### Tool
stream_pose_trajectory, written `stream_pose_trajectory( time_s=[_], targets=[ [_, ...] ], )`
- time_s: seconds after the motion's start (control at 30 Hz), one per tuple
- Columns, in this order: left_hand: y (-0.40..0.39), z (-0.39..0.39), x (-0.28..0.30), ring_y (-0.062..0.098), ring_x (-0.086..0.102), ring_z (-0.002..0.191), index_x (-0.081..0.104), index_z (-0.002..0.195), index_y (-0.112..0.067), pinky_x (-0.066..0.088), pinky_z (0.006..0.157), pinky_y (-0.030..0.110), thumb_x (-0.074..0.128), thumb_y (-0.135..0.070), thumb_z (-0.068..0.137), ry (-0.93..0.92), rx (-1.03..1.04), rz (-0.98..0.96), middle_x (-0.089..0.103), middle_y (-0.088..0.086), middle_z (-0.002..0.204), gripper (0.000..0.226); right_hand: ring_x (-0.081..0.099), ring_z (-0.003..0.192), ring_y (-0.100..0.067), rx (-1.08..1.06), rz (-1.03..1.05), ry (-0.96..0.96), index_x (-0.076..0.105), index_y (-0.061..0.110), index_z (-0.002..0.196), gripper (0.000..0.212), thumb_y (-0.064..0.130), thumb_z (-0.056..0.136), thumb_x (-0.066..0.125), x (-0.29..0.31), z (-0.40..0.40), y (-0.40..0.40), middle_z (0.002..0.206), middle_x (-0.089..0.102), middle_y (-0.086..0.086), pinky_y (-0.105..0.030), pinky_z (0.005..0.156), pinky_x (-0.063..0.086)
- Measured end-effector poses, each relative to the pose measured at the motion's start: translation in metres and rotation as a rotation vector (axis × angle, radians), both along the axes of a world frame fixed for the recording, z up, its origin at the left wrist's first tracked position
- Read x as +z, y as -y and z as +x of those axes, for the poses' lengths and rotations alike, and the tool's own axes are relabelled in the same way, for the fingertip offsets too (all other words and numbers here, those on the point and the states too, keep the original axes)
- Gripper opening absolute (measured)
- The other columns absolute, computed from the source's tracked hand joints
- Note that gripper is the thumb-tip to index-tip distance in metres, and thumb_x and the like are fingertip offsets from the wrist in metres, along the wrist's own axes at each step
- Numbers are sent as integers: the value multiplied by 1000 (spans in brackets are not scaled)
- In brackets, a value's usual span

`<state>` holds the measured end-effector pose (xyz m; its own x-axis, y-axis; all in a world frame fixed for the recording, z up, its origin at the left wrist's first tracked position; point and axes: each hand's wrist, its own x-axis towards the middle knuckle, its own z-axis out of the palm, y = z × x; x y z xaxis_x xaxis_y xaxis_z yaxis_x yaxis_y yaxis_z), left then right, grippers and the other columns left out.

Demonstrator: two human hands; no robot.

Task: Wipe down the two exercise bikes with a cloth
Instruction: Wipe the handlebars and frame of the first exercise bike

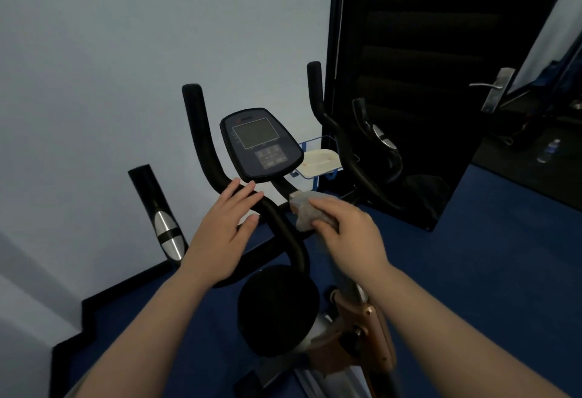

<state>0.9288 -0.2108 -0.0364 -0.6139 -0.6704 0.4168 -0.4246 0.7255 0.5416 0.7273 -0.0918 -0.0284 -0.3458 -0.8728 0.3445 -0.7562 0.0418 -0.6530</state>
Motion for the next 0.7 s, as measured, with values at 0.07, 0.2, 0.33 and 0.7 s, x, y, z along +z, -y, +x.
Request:
stream_pose_trajectory(
  time_s=[0.07,0.2,0.33,0.7],
  targets=[
    [0,0,0,-7,5,146,47,144,-25,7,113,14,41,-30,103,6,9,-1,30,-17,155,42,51,116,-13,-7,-21,-103,63,27,129,39,16,92,65,-6,10,3,125,64,10,-22,94,39],
    [0,0,-1,-5,5,147,45,145,-25,10,116,22,39,-35,102,6,-3,24,28,-17,156,45,58,105,-2,2,4,226,66,30,124,33,20,93,64,-23,18,-10,113,68,16,-17,89,46],
    [1,-1,-3,-5,2,147,43,146,-25,10,117,24,31,-47,97,20,-5,12,26,-17,157,55,62,91,9,-30,35,410,70,35,114,27,25,89,68,-9,9,-5,95,70,19,-10,76,48],
    [-10,22,6,8,33,142,62,129,-15,26,116,25,41,-27,100,-202,-137,-85,48,-8,145,38,56,100,1,-48,52,261,70,35,113,28,42,86,69,13,64,2,105,61,16,-16,87,45]
  ],
)
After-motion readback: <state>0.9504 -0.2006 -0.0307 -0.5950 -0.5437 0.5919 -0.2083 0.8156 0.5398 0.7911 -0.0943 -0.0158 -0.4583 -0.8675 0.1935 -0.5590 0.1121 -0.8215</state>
